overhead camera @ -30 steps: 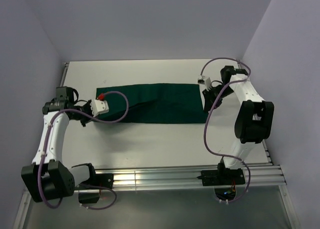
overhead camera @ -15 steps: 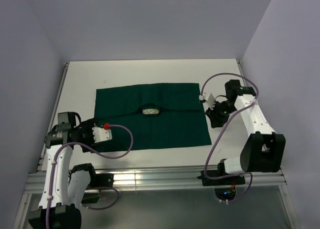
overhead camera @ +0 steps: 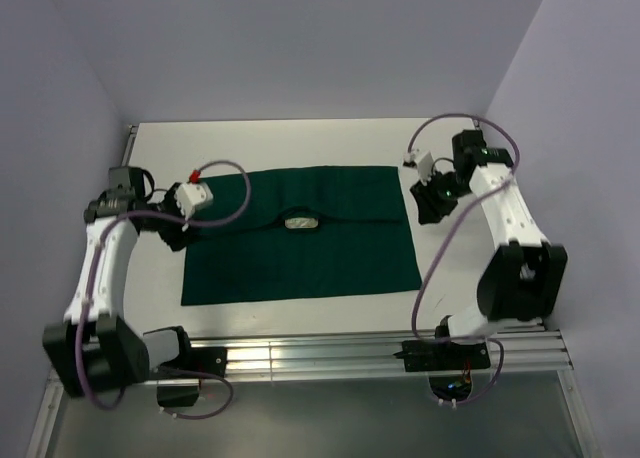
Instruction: Open and lay out the surgical kit
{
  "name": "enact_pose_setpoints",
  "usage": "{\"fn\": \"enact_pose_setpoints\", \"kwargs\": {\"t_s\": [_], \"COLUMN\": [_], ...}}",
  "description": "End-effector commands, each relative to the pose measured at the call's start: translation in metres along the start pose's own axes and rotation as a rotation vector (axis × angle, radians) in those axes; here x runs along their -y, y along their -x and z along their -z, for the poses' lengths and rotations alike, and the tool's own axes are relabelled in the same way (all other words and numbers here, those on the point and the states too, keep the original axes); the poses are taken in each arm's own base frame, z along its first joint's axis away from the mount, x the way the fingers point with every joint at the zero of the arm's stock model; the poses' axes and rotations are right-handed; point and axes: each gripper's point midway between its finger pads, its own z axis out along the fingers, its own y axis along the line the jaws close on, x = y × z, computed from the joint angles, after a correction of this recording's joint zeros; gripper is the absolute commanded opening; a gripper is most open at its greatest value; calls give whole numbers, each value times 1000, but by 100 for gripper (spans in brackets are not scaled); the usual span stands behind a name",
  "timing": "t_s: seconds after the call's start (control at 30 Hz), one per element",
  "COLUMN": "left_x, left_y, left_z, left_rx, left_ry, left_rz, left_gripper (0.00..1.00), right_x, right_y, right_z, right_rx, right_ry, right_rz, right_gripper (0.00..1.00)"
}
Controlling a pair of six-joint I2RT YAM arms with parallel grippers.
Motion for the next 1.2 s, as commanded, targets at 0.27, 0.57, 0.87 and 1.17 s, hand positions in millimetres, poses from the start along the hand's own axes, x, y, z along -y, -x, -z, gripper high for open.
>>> {"fn": "enact_pose_setpoints", "kwargs": {"t_s": [0.27,0.57,0.87,1.17], "left_x": [-71,-68,-68,-67], "left_y": [-11,-16,-17,-17], "left_z": [-56,-72,-70,-72], "left_rx": [21,26,23,24], "left_ry": [-46,-108,-98,-110], "left_rz": [394,449,449,461], "left_gripper": [72,73,74,75], "right_x": [61,89,76,61], "right_y": [46,45,38,30], "right_z": [-61,-94,-123,-140], "right_rx": [26,-106,-213,-261], "right_ry": [-4,-34,-29,16], "right_rz": [-251,-41,-114,-117], "right_gripper": [44,43,46,51]}}
